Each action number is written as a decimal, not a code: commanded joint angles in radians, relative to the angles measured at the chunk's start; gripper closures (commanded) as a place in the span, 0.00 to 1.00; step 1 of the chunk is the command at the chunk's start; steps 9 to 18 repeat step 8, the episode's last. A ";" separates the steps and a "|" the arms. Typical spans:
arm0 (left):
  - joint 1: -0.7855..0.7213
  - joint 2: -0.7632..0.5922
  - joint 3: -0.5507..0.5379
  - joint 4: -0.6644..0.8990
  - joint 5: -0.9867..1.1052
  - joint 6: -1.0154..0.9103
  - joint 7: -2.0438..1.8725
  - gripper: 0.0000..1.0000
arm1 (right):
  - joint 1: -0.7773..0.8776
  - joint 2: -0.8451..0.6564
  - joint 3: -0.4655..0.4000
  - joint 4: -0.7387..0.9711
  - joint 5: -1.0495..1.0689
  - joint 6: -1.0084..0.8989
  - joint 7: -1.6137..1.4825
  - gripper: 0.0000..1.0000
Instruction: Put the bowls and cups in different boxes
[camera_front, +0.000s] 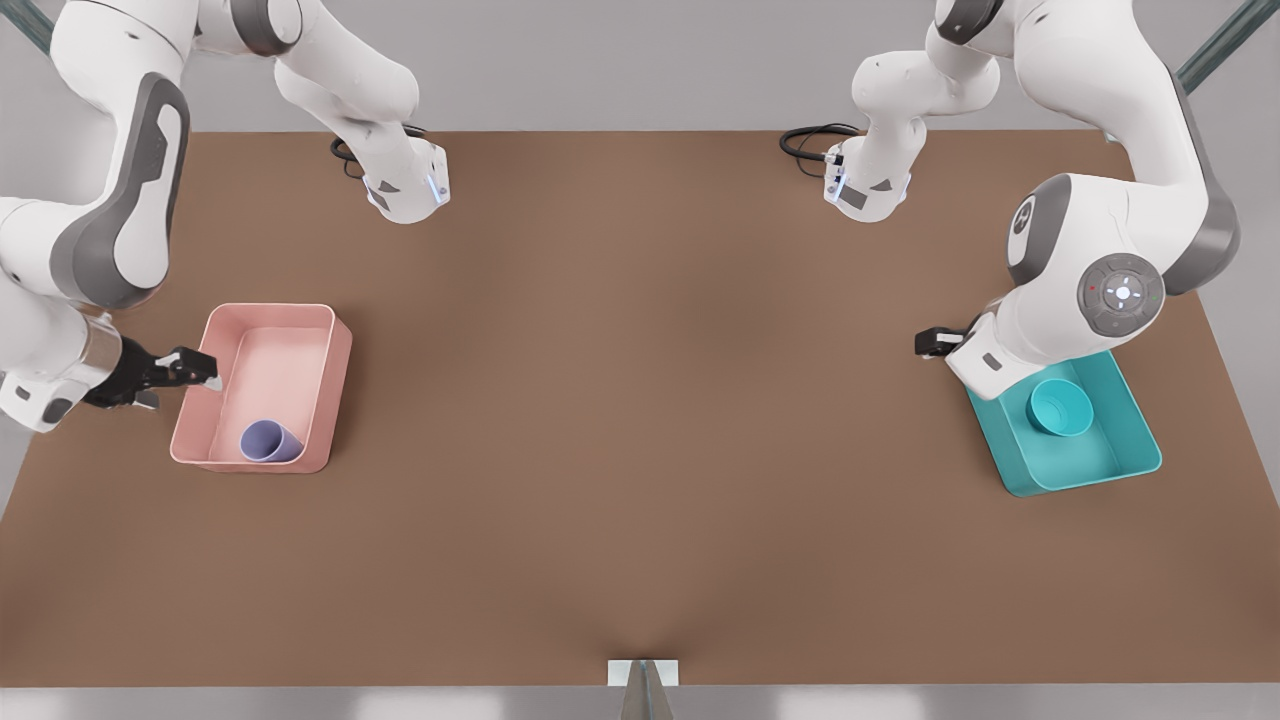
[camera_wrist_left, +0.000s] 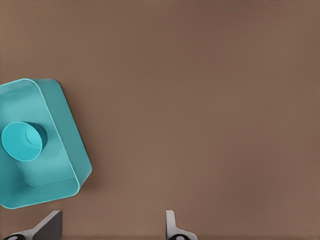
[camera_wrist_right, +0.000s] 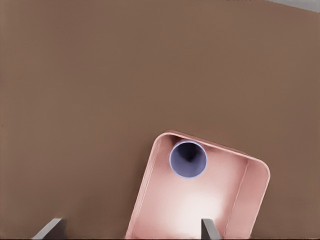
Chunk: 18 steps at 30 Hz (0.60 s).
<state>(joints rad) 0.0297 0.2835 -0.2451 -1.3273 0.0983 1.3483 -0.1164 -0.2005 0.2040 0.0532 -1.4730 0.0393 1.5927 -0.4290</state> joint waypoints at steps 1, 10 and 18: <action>0.001 -0.001 0.000 0.000 0.000 -0.001 0.000 0.00 | 0.024 -0.093 0.002 -0.076 -0.010 -0.132 0.288 0.00; 0.001 -0.001 0.000 0.000 0.000 -0.001 0.000 0.00 | 0.047 -0.098 -0.001 -0.061 -0.015 -0.128 0.374 0.00; 0.001 -0.001 0.000 0.000 0.000 -0.001 0.000 0.00 | 0.047 -0.098 -0.001 -0.061 -0.015 -0.128 0.374 0.00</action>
